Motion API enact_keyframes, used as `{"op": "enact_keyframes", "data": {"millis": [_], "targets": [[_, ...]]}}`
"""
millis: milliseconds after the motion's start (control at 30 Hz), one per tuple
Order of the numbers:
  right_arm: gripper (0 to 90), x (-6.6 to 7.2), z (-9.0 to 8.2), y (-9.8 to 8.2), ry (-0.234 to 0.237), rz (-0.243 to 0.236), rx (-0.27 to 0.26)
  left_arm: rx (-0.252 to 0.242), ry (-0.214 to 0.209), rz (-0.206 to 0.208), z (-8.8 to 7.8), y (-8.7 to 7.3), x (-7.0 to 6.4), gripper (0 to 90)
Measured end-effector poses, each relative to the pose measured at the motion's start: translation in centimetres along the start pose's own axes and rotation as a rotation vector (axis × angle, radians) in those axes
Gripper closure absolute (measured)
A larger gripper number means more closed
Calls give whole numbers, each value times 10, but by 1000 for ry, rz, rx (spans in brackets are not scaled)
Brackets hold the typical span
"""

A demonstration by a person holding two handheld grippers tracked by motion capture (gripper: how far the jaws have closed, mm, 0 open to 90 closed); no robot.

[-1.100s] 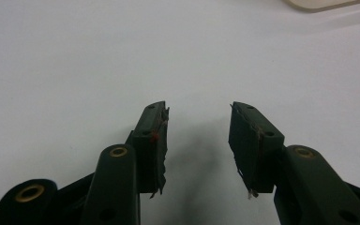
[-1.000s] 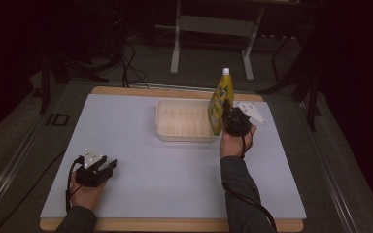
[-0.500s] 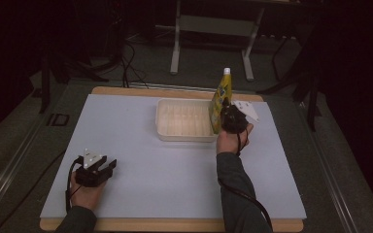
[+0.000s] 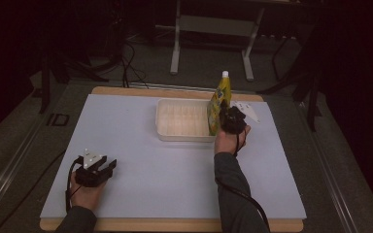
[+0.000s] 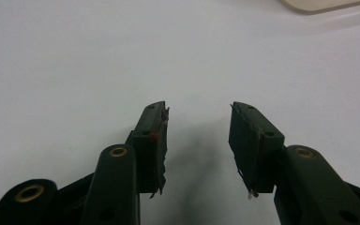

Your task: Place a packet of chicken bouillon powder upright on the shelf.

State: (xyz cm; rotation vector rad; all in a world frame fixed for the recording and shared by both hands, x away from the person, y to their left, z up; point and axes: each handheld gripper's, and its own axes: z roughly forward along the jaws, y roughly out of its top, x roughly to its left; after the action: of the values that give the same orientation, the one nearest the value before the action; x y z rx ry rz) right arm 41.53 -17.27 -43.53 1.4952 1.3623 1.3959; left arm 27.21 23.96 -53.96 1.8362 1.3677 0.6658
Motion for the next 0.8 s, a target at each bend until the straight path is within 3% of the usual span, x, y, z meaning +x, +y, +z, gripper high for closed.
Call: {"op": "enact_keyframes", "data": {"millis": [167, 300, 367, 467, 800], "targets": [[887, -1, 5, -1, 16, -1, 24, 1, -1, 0, 0, 0, 0, 565], [800, -3, 6, -8, 53, 0, 52, 2, -1, 1, 0, 0, 0, 565], [746, -2, 6, -11, 45, -11, 69, 2, 0, 3, 0, 0, 0, 565], [677, 0, 3, -14, 45, -45, 83, 1, 1, 5, 0, 0, 0, 565], [569, 4, -9, -11, 56, -150, 132, 4, 3, 6, 0, 0, -1, 565]]}}
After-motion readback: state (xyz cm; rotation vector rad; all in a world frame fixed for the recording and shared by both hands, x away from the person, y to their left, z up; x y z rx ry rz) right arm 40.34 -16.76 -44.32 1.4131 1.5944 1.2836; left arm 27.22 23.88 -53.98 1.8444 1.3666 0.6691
